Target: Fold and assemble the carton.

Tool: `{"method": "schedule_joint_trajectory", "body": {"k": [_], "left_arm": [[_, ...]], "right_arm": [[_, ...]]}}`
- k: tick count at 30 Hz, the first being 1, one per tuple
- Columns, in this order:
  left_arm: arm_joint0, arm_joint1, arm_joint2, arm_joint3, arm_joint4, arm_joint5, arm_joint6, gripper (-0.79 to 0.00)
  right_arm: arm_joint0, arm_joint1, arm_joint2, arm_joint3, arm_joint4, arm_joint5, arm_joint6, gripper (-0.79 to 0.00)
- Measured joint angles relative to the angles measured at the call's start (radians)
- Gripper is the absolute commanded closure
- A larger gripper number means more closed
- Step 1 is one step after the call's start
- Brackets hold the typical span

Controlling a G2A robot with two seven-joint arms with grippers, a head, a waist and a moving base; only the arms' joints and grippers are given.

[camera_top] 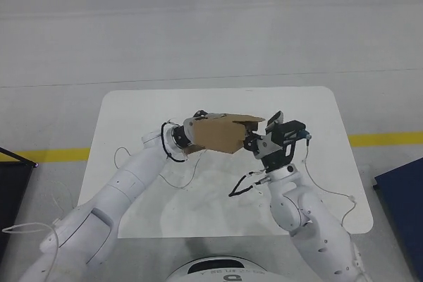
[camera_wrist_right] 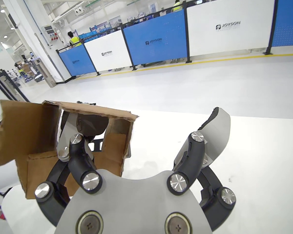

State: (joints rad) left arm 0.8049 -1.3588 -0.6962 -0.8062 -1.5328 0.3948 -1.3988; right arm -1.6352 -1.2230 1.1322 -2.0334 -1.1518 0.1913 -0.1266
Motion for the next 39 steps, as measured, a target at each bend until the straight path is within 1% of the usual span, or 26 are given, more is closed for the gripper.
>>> {"method": "schedule_joint_trajectory", "body": {"k": [3,6,9,14,17,23,30,35,39], "left_arm": [[0.005,-0.005,-0.012,0.005,-0.018,0.016,-0.003,0.0],[0.006,-0.012,-0.021,0.005,-0.022,0.026,-0.001,0.0],[0.008,-0.017,-0.028,0.002,-0.021,0.029,0.002,0.0],[0.011,-0.021,-0.04,0.0,-0.026,0.035,0.008,0.0],[0.013,-0.024,-0.047,-0.002,-0.03,0.039,0.012,0.0],[0.018,-0.028,-0.064,-0.008,-0.047,0.04,0.014,0.0],[0.019,-0.032,-0.091,0.004,-0.053,0.036,0.009,0.0],[0.018,-0.039,-0.108,0.016,-0.047,0.026,0.021,0.0],[0.017,-0.045,-0.114,0.021,-0.03,0.021,0.026,0.0]], "right_arm": [[-0.005,-0.006,-0.027,0.019,-0.063,0.041,-0.081,-0.785],[-0.001,-0.011,-0.045,0.034,-0.069,0.026,-0.116,-0.785],[-0.008,-0.013,-0.035,0.03,-0.034,-0.011,-0.149,-0.785],[-0.035,-0.013,0.011,0.017,0.052,-0.057,-0.195,-0.785],[-0.046,-0.015,0.029,0.014,0.086,-0.062,-0.198,-0.785],[-0.04,-0.021,0.083,0.007,0.18,-0.039,-0.192,-0.785],[-0.036,-0.026,0.148,0.009,0.273,-0.032,-0.184,-0.785],[-0.037,-0.025,0.149,0.009,0.256,-0.096,-0.153,-0.785],[-0.03,-0.028,0.113,0.002,0.2,-0.101,-0.122,-0.785]]}}
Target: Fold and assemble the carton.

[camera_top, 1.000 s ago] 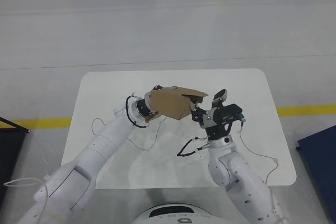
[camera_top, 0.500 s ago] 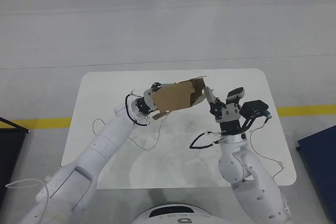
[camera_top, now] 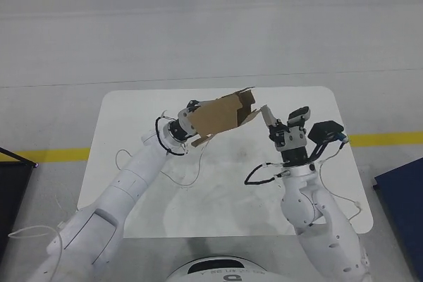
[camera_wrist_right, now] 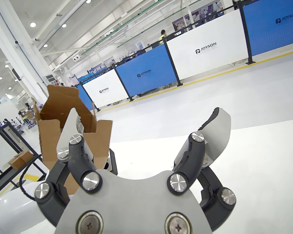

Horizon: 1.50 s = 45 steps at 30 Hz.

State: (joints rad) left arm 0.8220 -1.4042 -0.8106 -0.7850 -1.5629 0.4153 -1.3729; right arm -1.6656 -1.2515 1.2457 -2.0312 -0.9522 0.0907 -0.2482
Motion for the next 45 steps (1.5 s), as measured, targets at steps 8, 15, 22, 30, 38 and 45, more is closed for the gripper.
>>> {"method": "schedule_joint_trajectory", "body": {"k": [8,15,22,30,38,45], "left_arm": [[-0.001,-0.012,-0.011,0.013,0.025,-0.002,0.003,0.0],[-0.004,-0.02,-0.025,0.026,0.04,0.006,-0.006,0.0],[0.001,-0.027,-0.035,0.027,0.055,0.018,-0.014,0.0],[0.017,-0.027,-0.035,-0.007,0.033,0.045,0.013,0.0],[0.031,-0.013,-0.022,-0.051,0.011,0.07,0.038,0.0],[0.036,-0.002,-0.018,-0.067,-0.018,0.084,0.052,0.0]], "right_arm": [[0.001,-0.007,-0.076,-0.014,-0.116,0.016,0.036,-0.785],[0.0,-0.012,-0.118,-0.001,-0.174,0.015,0.053,-0.785],[0.027,-0.019,-0.151,0.011,-0.231,0.06,0.153,-0.785],[0.015,-0.02,-0.112,-0.011,-0.154,0.017,0.157,-0.785],[0.021,-0.023,-0.062,-0.018,-0.064,-0.003,0.159,-0.785],[-0.012,-0.019,0.019,-0.04,0.079,-0.099,0.136,-0.785]]}}
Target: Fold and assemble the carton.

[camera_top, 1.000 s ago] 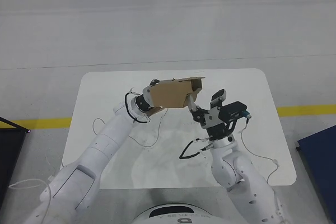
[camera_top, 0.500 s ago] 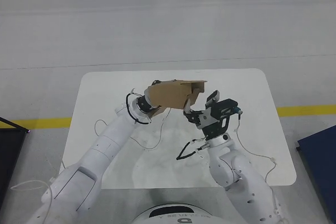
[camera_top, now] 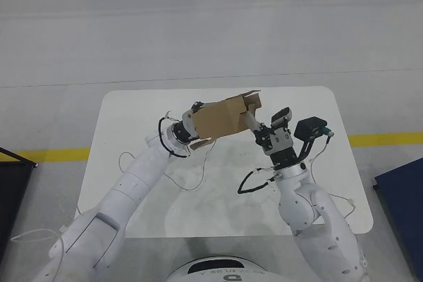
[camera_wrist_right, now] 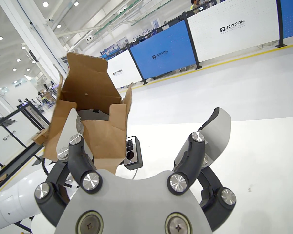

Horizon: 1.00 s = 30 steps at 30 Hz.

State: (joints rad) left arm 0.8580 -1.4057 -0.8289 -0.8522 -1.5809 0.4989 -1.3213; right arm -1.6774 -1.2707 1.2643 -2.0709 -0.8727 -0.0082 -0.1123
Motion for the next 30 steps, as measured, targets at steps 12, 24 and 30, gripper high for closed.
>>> {"method": "schedule_joint_trajectory", "body": {"k": [12,24,30], "left_arm": [[-0.002,0.013,0.024,-0.016,-0.011,0.025,0.025,0.0],[0.009,0.049,0.037,-0.03,-0.013,0.053,0.054,0.0],[0.013,0.048,0.037,-0.035,-0.011,0.053,0.058,0.0]], "right_arm": [[-0.006,0.007,0.104,0.042,0.105,-0.09,0.031,-0.785],[0.0,0.03,0.277,0.181,0.328,-0.343,0.209,-0.785],[0.002,0.03,0.272,0.179,0.323,-0.34,0.212,-0.785]]}}
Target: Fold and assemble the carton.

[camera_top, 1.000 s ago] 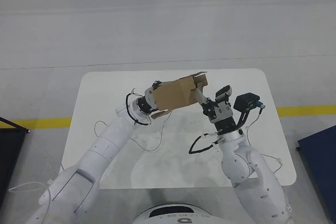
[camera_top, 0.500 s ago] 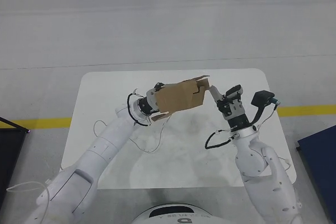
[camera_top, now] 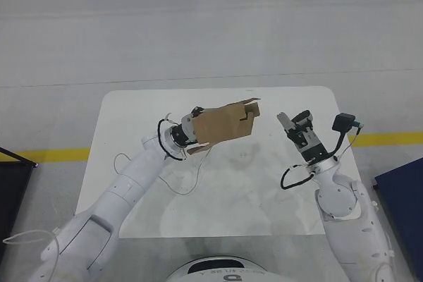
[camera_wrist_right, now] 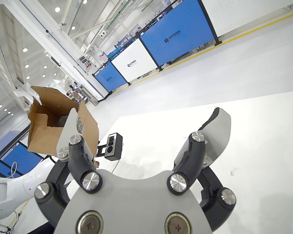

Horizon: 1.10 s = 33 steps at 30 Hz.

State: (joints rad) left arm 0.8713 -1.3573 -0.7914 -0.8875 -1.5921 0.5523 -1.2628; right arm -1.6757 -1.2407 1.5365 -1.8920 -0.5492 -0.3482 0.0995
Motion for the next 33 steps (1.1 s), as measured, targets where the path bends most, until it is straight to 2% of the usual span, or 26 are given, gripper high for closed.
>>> {"method": "schedule_joint_trajectory", "body": {"k": [6,9,17,27,33], "left_arm": [[0.043,0.005,-0.015,-0.058,0.011,0.05,0.051,0.0],[0.059,0.006,-0.026,-0.076,-0.004,0.074,0.068,0.0],[0.084,0.008,-0.033,-0.115,-0.074,0.11,0.105,0.0],[0.086,0.013,-0.019,-0.14,-0.077,0.124,0.119,0.0],[0.083,0.017,-0.014,-0.14,-0.065,0.122,0.117,0.0]], "right_arm": [[0.006,0.003,-0.026,0.003,-0.05,-0.011,0.047,-0.785],[0.002,0.005,-0.034,-0.003,-0.05,-0.055,0.069,-0.785],[-0.041,0.009,-0.011,-0.023,-0.051,-0.11,0.008,-0.785],[-0.015,0.007,-0.019,-0.008,-0.03,-0.036,0.008,-0.785],[-0.029,0.01,-0.031,-0.02,-0.029,-0.089,0.034,-0.785]]}}
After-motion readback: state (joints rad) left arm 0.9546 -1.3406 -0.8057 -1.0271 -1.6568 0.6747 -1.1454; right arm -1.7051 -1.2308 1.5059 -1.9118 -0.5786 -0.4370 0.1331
